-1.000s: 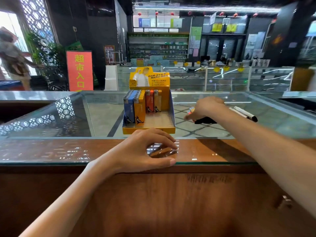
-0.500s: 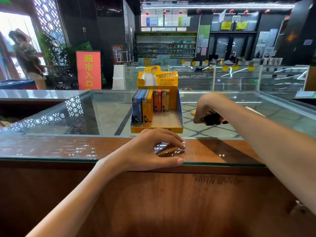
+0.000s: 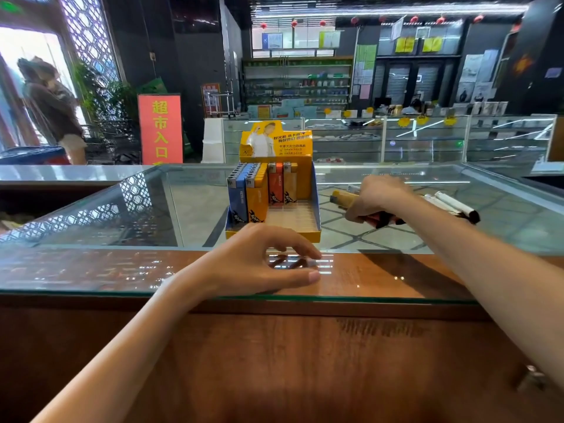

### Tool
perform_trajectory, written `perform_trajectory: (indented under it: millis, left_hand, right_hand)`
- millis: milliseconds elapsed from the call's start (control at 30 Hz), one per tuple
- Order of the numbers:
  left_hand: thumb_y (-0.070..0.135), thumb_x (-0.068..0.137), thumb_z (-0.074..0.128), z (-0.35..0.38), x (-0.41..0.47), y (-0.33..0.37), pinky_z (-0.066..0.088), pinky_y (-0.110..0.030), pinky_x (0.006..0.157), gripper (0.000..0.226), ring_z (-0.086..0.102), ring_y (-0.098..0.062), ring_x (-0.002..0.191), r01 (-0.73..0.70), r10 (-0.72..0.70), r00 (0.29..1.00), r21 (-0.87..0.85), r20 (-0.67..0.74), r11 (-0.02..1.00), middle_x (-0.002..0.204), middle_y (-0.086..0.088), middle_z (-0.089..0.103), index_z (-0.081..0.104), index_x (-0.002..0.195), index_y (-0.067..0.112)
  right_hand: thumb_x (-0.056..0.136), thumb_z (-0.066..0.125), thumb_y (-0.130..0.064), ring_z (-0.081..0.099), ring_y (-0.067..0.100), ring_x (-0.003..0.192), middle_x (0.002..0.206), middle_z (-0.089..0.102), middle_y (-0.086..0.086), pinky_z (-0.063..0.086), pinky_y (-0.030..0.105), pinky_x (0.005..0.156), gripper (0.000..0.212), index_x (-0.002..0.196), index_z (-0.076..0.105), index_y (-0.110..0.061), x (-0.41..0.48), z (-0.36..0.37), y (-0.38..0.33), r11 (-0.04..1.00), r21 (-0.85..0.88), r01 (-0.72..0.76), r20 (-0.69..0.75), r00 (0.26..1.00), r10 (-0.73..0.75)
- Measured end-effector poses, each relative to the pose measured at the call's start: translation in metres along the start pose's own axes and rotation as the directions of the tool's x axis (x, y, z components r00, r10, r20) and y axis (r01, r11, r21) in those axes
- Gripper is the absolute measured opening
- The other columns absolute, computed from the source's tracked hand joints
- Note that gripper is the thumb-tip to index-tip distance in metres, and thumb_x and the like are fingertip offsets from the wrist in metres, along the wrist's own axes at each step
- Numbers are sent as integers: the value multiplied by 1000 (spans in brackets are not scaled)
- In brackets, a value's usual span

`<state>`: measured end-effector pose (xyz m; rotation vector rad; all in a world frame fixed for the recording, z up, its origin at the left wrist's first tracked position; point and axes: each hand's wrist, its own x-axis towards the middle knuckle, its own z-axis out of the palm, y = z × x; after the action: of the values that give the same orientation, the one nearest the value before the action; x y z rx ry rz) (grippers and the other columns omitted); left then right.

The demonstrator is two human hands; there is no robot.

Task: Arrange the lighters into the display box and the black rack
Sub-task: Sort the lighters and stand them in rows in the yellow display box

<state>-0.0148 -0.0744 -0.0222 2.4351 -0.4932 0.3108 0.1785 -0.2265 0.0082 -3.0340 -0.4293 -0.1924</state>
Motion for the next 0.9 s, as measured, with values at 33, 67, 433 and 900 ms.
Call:
perform_trajectory:
  millis: [33,67,433,900]
  left_hand:
    - [45,78,63,-1,2,-1,48,-26,88,36,60,0,102,-1,1,1000,3,-13,1000,106,15,69,70,108,26]
    - [44,79,63,-2,5,-1,48,-25,88,36,60,1,101,-5,5,1000,0,-24,1000,105,15,69,70,109,25]
    - [10,91,54,-5,61,-1,56,-26,60,12,69,-18,69,-41,-95,922,-339,-376,940,87,-12,70,60,101,5]
    - [15,86,62,0,71,-15,52,-21,68,19,67,-7,77,-27,-198,886,-474,-418,880,85,2,70,67,101,5]
  right_hand:
    - [68,73,-41,56,21,69,71,55,5,49,28,59,38,69,48,-12,2,1,2,1000,3,19,-25,1000,-19]
    - [70,74,-42,56,20,67,71,55,5,50,28,58,40,69,47,-13,3,0,5,999,34,35,-33,999,-34]
    - [71,69,-14,63,15,77,87,61,7,55,23,67,38,104,55,-5,-13,-8,27,-10,1000,17,-20,830,-557]
    - [73,66,-14,69,18,92,94,73,5,54,21,71,32,105,62,-11,-32,6,16,-59,996,62,-85,729,-679]
